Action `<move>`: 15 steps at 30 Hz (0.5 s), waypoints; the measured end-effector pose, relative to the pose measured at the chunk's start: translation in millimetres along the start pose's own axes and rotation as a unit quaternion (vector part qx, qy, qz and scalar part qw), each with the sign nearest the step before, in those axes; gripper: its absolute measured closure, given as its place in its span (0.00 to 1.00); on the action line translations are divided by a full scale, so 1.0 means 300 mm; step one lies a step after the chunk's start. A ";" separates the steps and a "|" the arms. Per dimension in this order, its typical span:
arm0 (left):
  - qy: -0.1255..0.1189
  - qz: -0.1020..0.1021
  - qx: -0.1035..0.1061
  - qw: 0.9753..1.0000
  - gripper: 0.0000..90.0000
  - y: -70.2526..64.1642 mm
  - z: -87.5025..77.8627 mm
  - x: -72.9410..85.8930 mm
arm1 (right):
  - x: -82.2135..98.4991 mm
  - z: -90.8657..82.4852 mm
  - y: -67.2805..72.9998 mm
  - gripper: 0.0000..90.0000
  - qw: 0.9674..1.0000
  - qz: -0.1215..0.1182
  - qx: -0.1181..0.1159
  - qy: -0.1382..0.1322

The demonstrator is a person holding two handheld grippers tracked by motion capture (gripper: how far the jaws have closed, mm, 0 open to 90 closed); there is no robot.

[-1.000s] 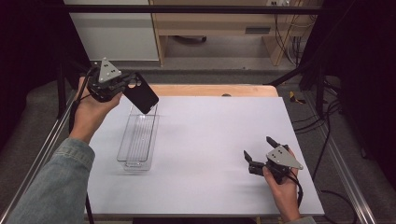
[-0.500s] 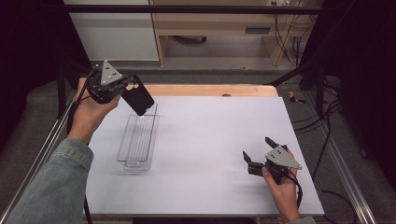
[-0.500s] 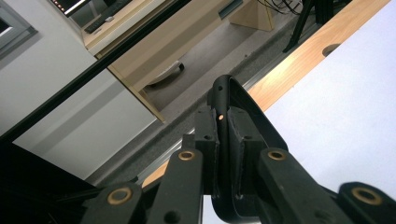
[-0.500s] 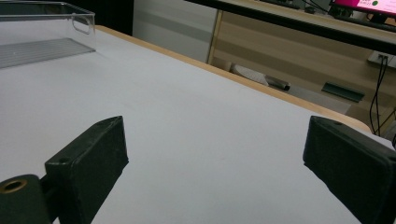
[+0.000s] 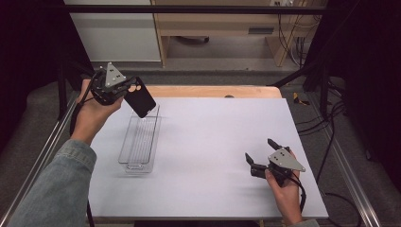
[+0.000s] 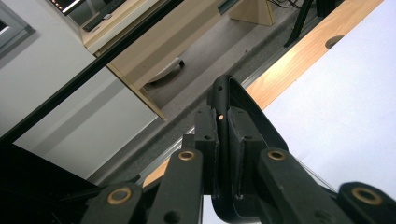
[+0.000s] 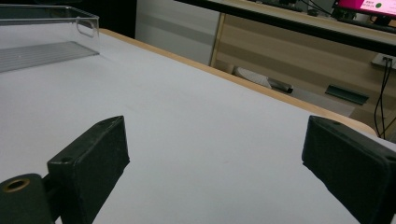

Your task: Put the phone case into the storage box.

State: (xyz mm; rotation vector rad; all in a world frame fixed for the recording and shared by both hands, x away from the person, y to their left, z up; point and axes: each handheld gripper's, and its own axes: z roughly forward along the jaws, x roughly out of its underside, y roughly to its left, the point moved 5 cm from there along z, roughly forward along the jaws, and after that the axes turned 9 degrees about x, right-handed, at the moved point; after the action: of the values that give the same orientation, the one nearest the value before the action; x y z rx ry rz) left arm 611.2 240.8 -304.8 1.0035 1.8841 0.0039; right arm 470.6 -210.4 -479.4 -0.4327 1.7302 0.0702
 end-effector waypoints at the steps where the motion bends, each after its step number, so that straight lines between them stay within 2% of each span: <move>1: 0.000 0.001 0.000 1.000 0.92 -0.001 0.004 0.002 | 0.001 0.000 0.001 0.08 1.000 0.000 -0.001 0.000; 15: 0.019 0.017 -0.002 1.000 0.92 0.003 0.038 0.027 | 0.002 0.004 0.008 0.08 1.000 -0.005 -0.007 -0.003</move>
State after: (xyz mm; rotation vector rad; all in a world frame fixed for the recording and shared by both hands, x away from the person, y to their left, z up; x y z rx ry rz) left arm 618.9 242.2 -316.6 1.0391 1.9007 0.0462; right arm 471.0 -207.9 -480.8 -0.4513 1.7216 0.0768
